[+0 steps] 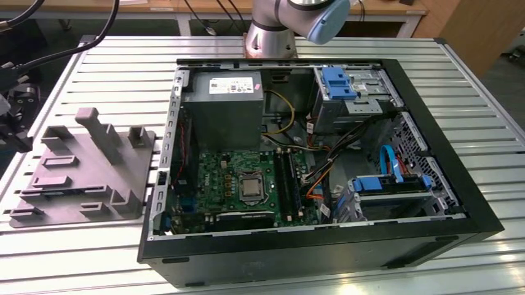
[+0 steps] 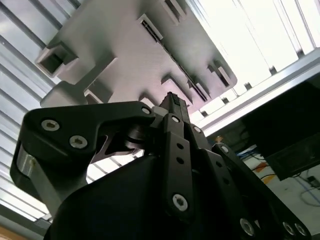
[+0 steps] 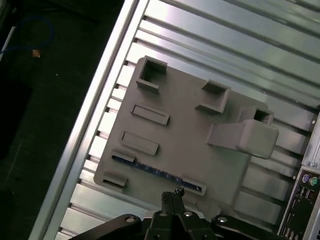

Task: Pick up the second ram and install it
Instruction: 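Pick up the second ram and move it above second insertion slot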

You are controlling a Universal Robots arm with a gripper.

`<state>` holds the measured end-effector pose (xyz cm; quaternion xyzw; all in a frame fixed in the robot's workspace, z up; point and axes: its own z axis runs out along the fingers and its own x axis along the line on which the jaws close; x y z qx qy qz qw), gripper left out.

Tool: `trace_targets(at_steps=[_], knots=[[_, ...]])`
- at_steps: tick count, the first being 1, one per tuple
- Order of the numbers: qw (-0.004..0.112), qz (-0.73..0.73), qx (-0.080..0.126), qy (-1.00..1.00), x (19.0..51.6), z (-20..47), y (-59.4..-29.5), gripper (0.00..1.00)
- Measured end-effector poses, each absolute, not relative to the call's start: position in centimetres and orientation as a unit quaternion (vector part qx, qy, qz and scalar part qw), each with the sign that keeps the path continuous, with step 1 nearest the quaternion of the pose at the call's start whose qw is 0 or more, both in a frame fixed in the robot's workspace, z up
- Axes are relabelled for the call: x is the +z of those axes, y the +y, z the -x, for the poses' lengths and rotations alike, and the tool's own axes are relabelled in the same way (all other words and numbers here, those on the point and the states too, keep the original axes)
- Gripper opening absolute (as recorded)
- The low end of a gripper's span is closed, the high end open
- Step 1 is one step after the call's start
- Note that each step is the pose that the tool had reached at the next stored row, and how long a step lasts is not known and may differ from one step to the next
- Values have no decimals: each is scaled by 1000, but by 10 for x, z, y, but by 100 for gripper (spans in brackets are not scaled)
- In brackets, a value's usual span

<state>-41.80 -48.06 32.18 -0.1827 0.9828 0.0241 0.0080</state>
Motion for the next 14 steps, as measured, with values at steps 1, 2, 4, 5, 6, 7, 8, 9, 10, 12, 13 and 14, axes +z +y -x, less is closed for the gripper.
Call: trace_targets(at_steps=[1, 2, 4, 5, 6, 7, 8, 9, 10, 12, 13, 14], knots=[[8, 191, 24, 981, 322, 418, -481, 10], [8, 200, 24, 979, 322, 418, -481, 10], [7, 218, 24, 976, 321, 418, -481, 10], [7, 228, 24, 973, 321, 418, -481, 10], [7, 236, 25, 971, 321, 418, -481, 10], [6, 245, 25, 969, 321, 418, -481, 10], [6, 254, 25, 967, 321, 418, -481, 10], [6, 262, 25, 965, 321, 418, -481, 10], [6, 271, 25, 962, 321, 418, -481, 10], [5, 288, 25, 957, 321, 418, -481, 10], [5, 298, 25, 954, 321, 418, -481, 10], [5, 306, 25, 952, 321, 418, -481, 10]])
